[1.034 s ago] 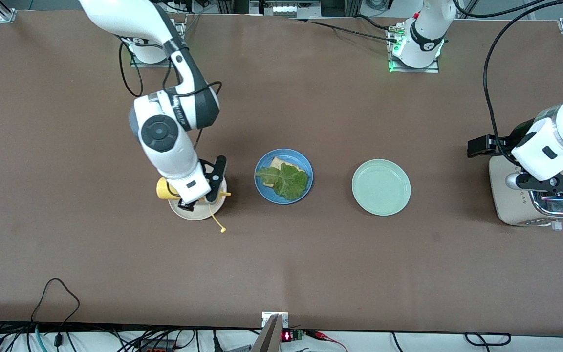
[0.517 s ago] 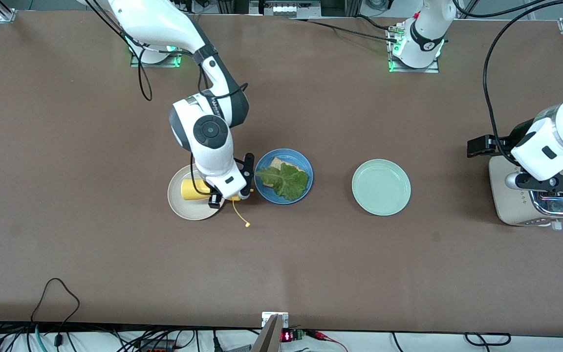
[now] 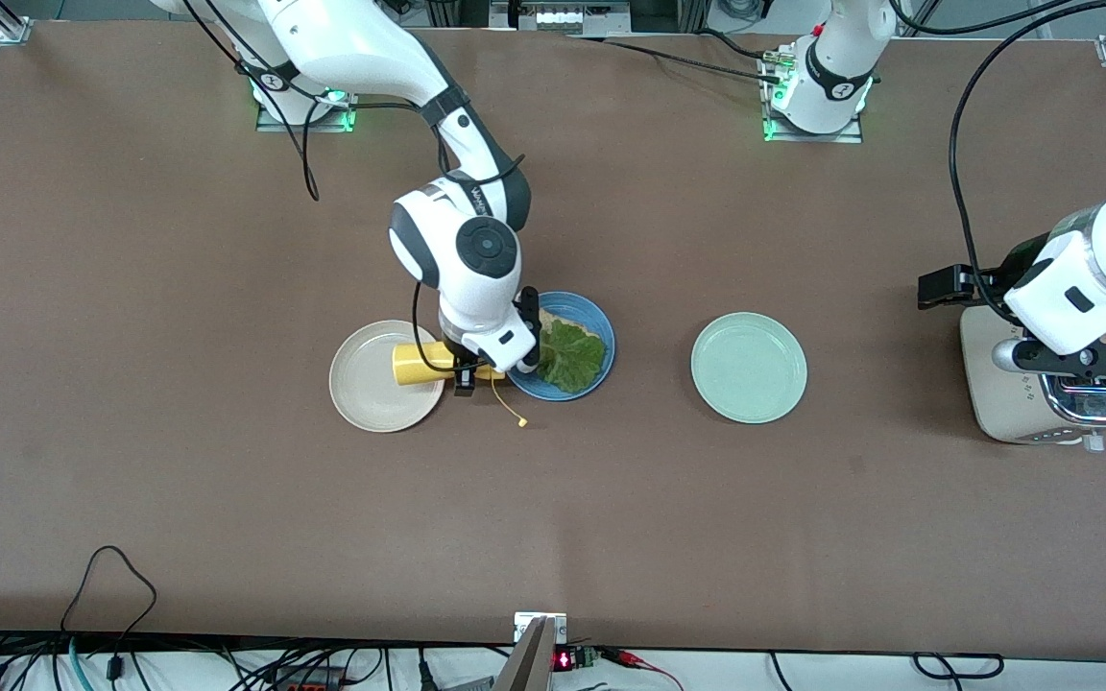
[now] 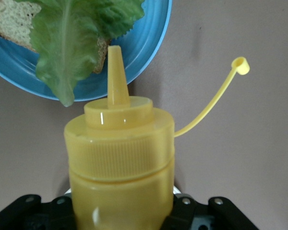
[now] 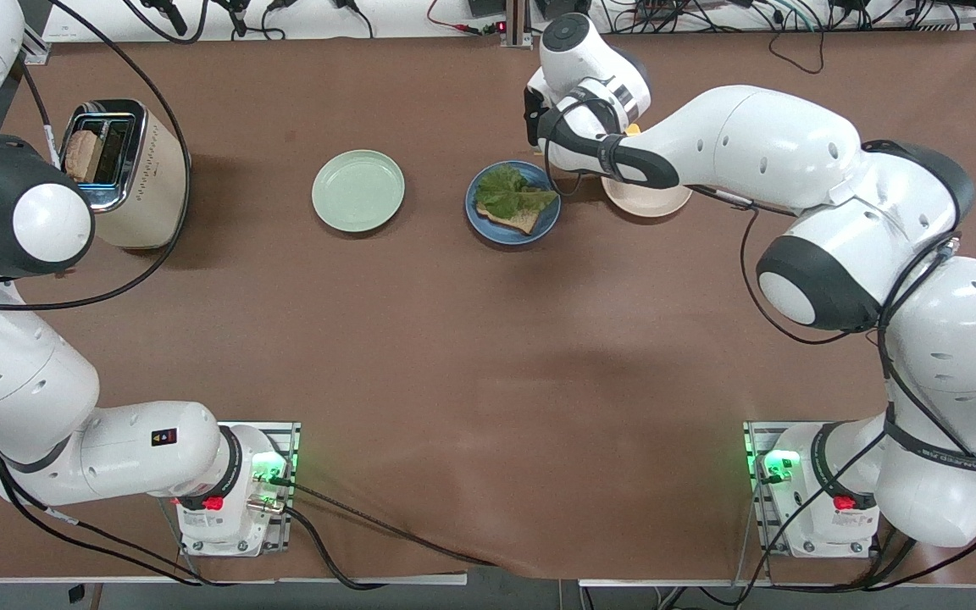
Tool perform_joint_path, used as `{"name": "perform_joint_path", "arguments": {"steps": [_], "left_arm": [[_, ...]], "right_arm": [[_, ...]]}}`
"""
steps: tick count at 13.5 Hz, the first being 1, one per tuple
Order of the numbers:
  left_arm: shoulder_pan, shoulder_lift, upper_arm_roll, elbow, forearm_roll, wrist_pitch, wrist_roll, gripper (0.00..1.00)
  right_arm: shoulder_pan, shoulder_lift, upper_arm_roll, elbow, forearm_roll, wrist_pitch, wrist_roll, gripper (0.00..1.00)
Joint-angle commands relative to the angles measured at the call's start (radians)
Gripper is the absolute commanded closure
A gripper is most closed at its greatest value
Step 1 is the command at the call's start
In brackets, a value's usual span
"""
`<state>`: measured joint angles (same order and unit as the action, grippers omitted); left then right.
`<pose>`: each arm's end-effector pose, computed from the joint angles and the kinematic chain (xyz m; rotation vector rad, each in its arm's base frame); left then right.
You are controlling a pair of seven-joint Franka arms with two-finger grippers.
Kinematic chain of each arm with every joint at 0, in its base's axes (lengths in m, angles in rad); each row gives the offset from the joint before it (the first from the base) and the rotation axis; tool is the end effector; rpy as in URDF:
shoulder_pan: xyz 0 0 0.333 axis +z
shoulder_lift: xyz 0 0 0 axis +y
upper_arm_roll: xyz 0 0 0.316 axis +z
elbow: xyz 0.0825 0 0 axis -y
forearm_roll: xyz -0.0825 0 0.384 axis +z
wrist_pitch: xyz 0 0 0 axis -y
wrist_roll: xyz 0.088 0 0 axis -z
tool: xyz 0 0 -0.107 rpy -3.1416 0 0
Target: Make sandwich in blue plate with both arms
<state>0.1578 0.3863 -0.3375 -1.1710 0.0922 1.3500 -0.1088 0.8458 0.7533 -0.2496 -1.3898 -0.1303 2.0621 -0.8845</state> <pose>0.6364 -0.0587 0.5694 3.1185 -0.0744 -0.2978 0.5824 0.4310 0.2685 1.9895 2.0618 -0.1466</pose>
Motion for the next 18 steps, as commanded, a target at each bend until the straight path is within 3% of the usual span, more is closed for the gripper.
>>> {"name": "perform_joint_path", "arguments": {"steps": [1,6,18], "left_arm": [[0.005,-0.009,0.002,0.01,-0.022,-0.02,-0.005,0.0],[0.005,-0.009,0.002,0.01,-0.022,-0.02,-0.003,0.0],[0.005,-0.009,0.003,0.01,-0.022,-0.022,-0.005,0.0]], "right_arm": [[0.016,0.064,-0.016,0.115,-0.034,-0.076,0.025,1.0],[0.024,0.1,-0.014,0.124,-0.104,-0.134,0.021,1.0],[0.093,0.123,-0.017,0.149,-0.152,-0.175,0.024,1.0]]}}
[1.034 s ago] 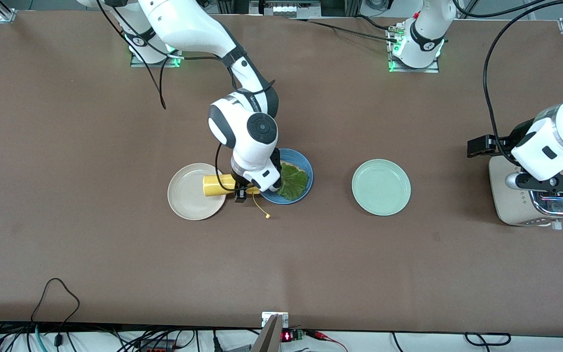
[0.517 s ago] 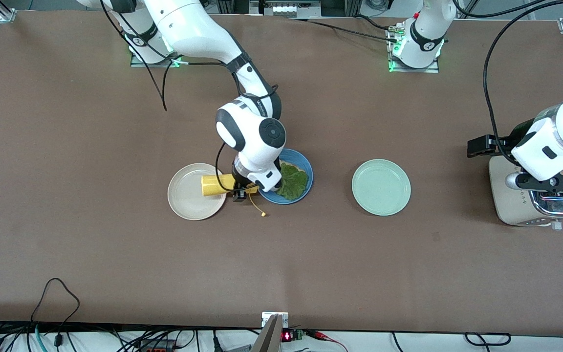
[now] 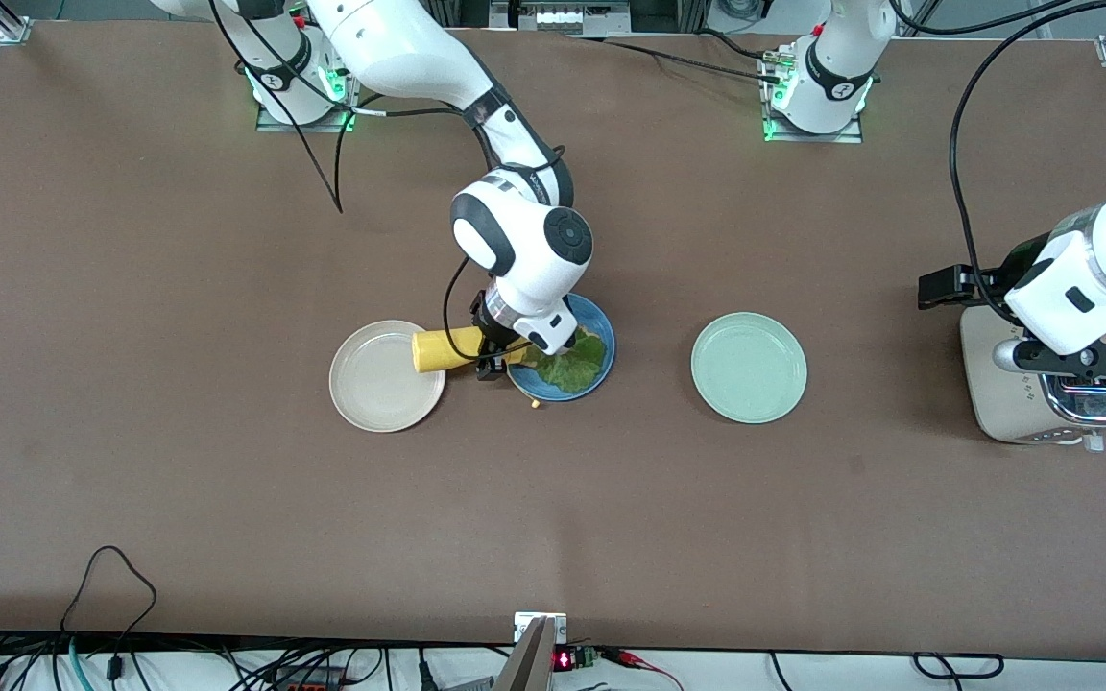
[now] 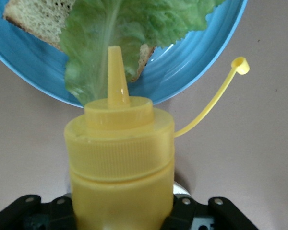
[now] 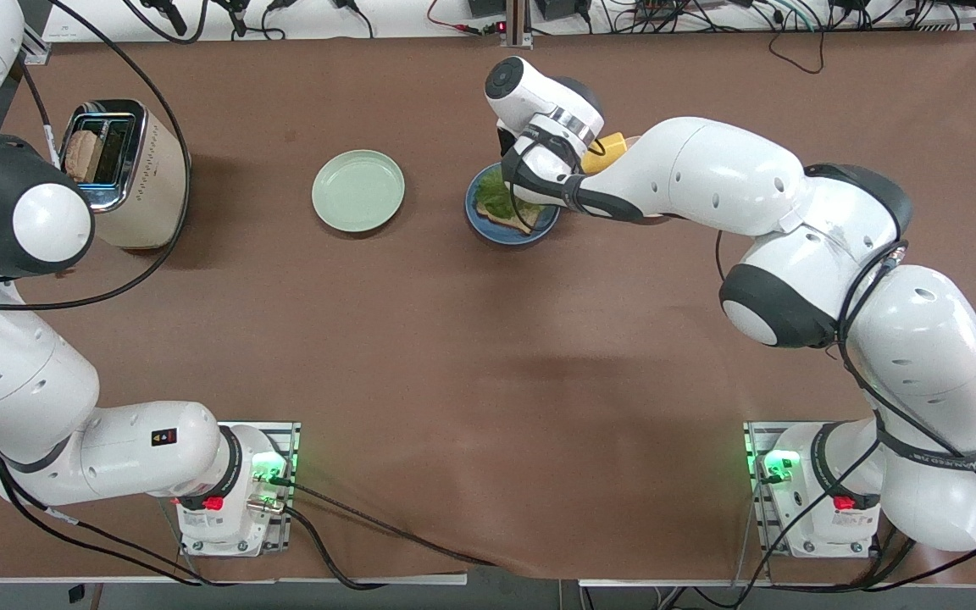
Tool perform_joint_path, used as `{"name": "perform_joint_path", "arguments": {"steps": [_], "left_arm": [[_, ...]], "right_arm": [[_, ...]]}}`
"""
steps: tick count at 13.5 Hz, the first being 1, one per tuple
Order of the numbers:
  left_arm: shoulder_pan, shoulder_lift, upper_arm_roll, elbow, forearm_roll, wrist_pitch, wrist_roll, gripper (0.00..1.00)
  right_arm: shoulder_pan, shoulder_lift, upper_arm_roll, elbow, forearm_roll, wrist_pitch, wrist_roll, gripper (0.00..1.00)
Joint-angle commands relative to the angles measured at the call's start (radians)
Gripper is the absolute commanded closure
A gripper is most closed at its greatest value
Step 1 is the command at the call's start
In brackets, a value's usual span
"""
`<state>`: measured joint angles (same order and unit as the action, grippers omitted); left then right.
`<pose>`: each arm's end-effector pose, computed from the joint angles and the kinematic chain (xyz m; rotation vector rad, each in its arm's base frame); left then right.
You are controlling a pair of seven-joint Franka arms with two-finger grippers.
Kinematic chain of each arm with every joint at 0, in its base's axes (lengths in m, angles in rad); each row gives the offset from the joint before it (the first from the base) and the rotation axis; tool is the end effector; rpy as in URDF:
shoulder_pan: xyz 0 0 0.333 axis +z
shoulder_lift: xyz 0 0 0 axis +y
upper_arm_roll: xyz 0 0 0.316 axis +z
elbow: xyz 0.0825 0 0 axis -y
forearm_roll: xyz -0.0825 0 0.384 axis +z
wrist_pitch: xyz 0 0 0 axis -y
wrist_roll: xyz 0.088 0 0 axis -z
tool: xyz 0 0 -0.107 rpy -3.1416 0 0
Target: Make sandwich in blue plate with both arms
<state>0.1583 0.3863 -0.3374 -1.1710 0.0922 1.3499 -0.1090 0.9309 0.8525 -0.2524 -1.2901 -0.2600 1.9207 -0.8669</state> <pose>0.6364 -0.0583 0.5694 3.1185 -0.0732 -0.2980 0.5498 0.4742 0.2355 1.7633 2.0609 -0.3280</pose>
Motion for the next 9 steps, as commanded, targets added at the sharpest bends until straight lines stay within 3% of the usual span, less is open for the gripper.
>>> {"name": "perform_joint_path", "arguments": {"steps": [1,3,5,7,9], "left_arm": [[0.004,-0.009,0.003,0.01,-0.02,-0.02,-0.006,0.0],[0.004,-0.006,0.003,0.01,-0.022,-0.018,-0.003,0.0],[0.003,0.0,0.003,0.008,-0.025,-0.015,0.0,0.0],[0.001,0.002,0.003,0.004,-0.049,-0.015,-0.001,0.0],[0.004,0.002,0.003,0.001,-0.049,-0.017,-0.001,0.0]], "right_arm": [[0.008,0.02,-0.014,0.055,-0.022,-0.037,0.005,1.0],[-0.007,0.005,-0.037,0.118,-0.002,-0.113,0.002,1.0],[-0.067,-0.059,-0.039,0.175,0.085,-0.193,-0.02,1.0],[-0.134,-0.168,-0.03,0.157,0.149,-0.21,-0.096,1.0],[-0.251,-0.275,-0.028,0.094,0.275,-0.212,-0.186,1.0]]}}
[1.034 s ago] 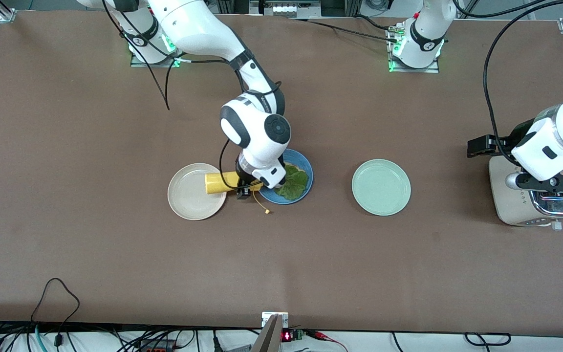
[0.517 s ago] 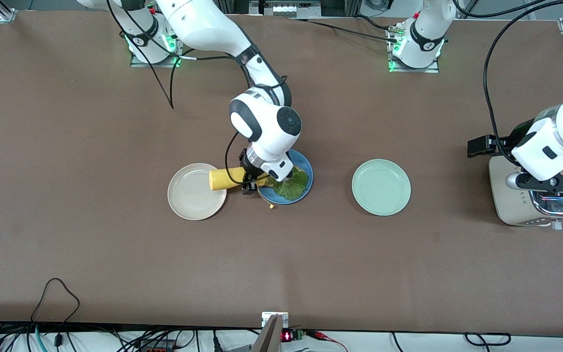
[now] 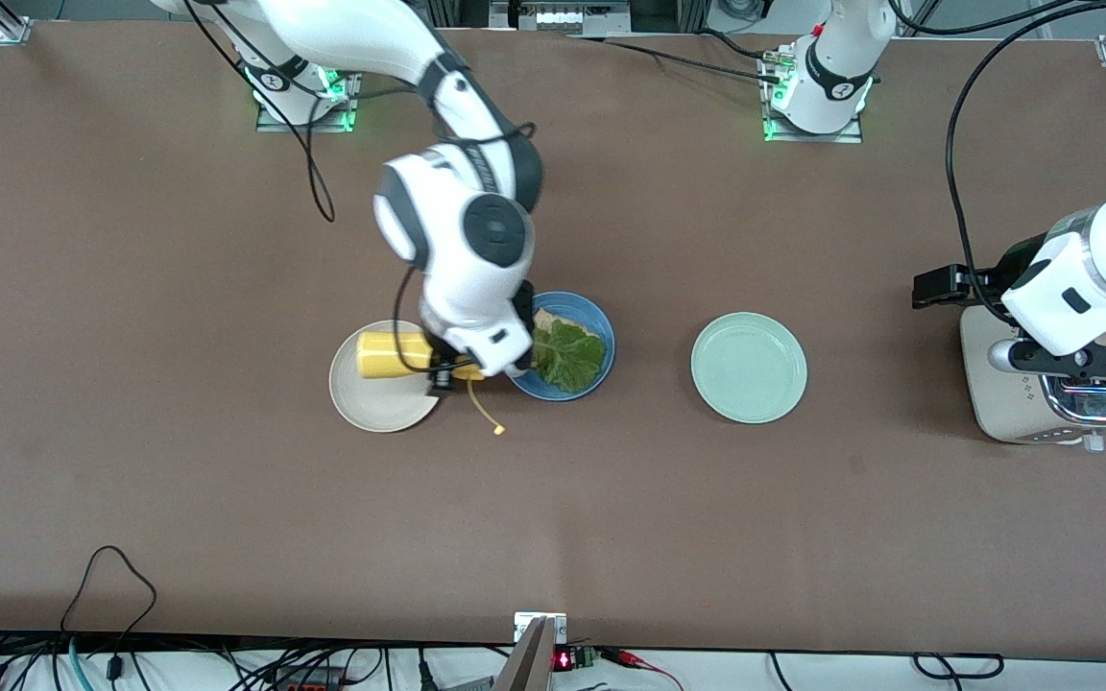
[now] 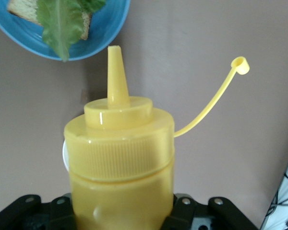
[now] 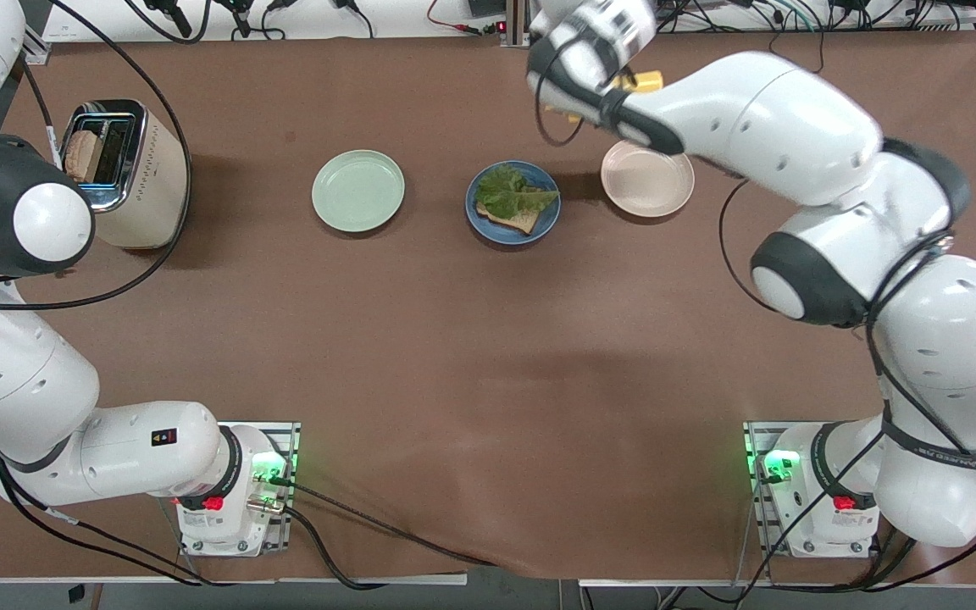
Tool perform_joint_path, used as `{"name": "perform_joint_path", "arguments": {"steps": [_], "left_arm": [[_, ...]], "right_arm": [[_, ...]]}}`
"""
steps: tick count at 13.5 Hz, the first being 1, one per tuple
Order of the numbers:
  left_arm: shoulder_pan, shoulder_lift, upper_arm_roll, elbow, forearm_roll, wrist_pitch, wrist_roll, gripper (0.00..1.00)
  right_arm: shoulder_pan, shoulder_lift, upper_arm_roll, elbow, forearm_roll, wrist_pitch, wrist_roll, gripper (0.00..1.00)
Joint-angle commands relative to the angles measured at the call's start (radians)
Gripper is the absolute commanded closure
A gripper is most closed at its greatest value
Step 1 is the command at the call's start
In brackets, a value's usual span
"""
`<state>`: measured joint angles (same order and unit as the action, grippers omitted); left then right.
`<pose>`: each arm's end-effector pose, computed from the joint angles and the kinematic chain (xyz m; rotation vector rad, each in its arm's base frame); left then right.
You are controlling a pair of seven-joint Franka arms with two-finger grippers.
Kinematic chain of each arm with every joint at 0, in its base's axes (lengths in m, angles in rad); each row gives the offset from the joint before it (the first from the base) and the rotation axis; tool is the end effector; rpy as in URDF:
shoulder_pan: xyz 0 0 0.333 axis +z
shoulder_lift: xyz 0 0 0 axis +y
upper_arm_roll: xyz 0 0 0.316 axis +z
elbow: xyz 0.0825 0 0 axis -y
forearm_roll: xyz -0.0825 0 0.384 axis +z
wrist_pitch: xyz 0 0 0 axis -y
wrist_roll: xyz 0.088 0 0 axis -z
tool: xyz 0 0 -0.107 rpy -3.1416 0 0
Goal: Make sandwich in blue plate with both arms
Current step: 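Return the yellow bottle to its spot with the right gripper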
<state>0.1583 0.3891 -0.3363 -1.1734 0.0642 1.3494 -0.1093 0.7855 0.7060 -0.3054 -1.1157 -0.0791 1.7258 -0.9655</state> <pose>0.6365 -0.0612 0.5667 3.0899 -0.0763 -0.3097 0.6238 0.3910 0.4070 2.0862 1.9897 -0.1869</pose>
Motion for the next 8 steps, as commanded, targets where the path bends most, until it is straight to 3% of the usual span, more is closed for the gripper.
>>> {"name": "perform_joint_path", "arguments": {"steps": [1,4,8], "left_arm": [[0.004,-0.001,0.003,-0.002,-0.02,-0.016,-0.001,0.0],[-0.003,0.001,0.008,-0.003,-0.003,-0.018,-0.003,0.0],[0.003,0.005,0.01,-0.003,-0.001,-0.018,0.002,0.0]], "right_arm": [[-0.159,-0.167,0.025,-0.107,0.152,-0.017,-0.164,1.0],[-0.337,-0.23,0.025,-0.131,0.293,-0.022,-0.402,1.0],[-0.593,-0.223,0.026,-0.159,0.571,-0.02,-0.706,1.0]]}}
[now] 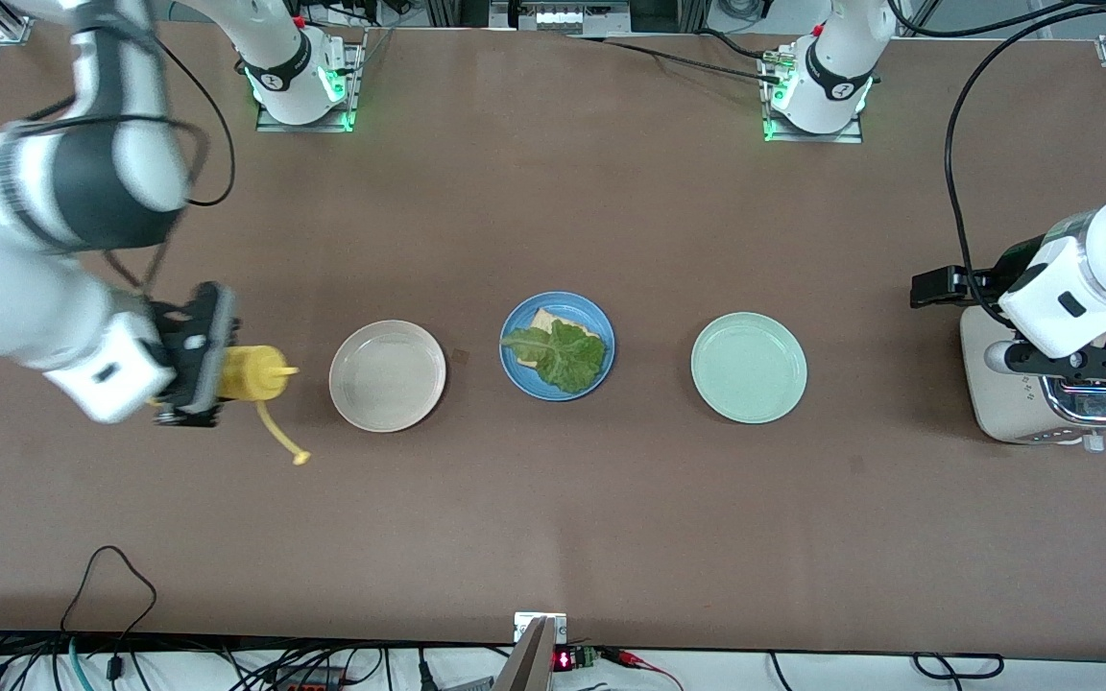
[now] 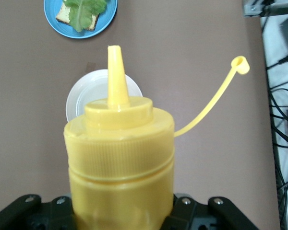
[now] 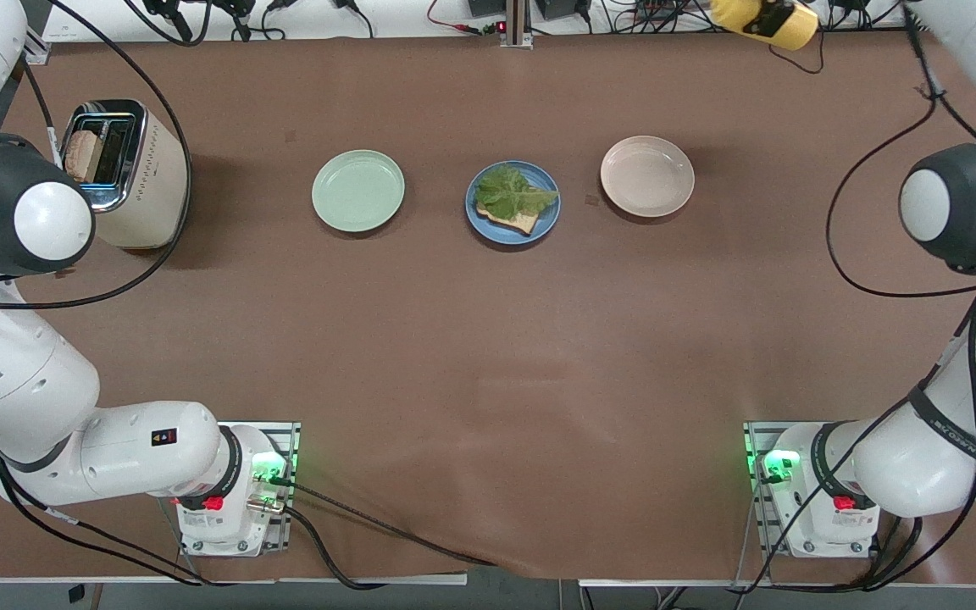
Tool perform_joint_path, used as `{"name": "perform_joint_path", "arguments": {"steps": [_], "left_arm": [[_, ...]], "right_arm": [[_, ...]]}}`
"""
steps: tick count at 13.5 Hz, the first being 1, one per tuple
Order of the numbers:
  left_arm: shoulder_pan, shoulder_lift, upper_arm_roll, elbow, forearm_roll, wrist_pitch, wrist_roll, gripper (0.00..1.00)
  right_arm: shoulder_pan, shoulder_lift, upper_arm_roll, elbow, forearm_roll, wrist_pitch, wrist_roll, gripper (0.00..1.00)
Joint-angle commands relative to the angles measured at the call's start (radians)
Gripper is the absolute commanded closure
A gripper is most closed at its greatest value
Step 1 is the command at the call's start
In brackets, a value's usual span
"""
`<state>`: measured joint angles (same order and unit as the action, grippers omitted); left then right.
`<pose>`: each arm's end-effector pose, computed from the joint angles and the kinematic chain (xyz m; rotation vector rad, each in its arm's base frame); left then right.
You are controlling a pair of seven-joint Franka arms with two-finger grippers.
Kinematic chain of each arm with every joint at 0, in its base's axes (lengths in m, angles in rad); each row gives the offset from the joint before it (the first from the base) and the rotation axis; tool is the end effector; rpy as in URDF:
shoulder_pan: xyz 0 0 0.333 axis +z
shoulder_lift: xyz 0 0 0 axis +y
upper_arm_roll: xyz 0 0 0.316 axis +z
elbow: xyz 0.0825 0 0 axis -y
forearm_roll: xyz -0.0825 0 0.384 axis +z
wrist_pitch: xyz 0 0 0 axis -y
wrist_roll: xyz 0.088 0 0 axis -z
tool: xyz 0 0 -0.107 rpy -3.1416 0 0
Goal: Make sandwich in blue plate with both arms
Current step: 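Return the yellow bottle to its spot with the right gripper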
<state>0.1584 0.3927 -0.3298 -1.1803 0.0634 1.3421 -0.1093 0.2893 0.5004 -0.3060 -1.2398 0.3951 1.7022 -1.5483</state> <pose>0.6366 -0.0581 0.5605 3.0894 -0.0680 -0.3378 0.6971 0.0730 0.4910 -2.1441 -2.0188 -0.2374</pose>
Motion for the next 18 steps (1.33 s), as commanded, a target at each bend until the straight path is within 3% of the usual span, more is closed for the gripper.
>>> {"name": "perform_joint_path", "arguments": {"steps": [1,3,5,10,13,18], "left_arm": [[0.003,0.002,0.003,0.004,-0.001,-0.011,0.0,0.0],[0.003,0.002,0.003,0.001,-0.001,-0.011,0.0,0.0],[0.003,0.002,0.005,0.001,-0.001,-0.011,0.0,0.0],[0.003,0.002,0.006,0.001,-0.001,-0.011,-0.003,0.0],[0.004,0.002,0.006,0.001,0.001,-0.012,-0.003,0.0],[0.003,0.002,0.006,0.001,0.001,-0.012,-0.003,0.0]], "right_arm": [[-0.155,-0.017,0.027,-0.068,0.175,0.002,-0.209,1.0],[-0.282,-0.02,0.027,-0.169,0.38,-0.009,-0.368,1.0],[-0.363,-0.019,0.025,-0.219,0.484,-0.051,-0.525,1.0],[-0.518,-0.017,0.027,-0.351,0.616,-0.248,-0.731,1.0],[-0.577,0.0,0.025,-0.426,0.63,-0.289,-0.867,1.0],[-0.622,0.148,0.027,-0.425,0.725,-0.331,-1.019,1.0]]}}
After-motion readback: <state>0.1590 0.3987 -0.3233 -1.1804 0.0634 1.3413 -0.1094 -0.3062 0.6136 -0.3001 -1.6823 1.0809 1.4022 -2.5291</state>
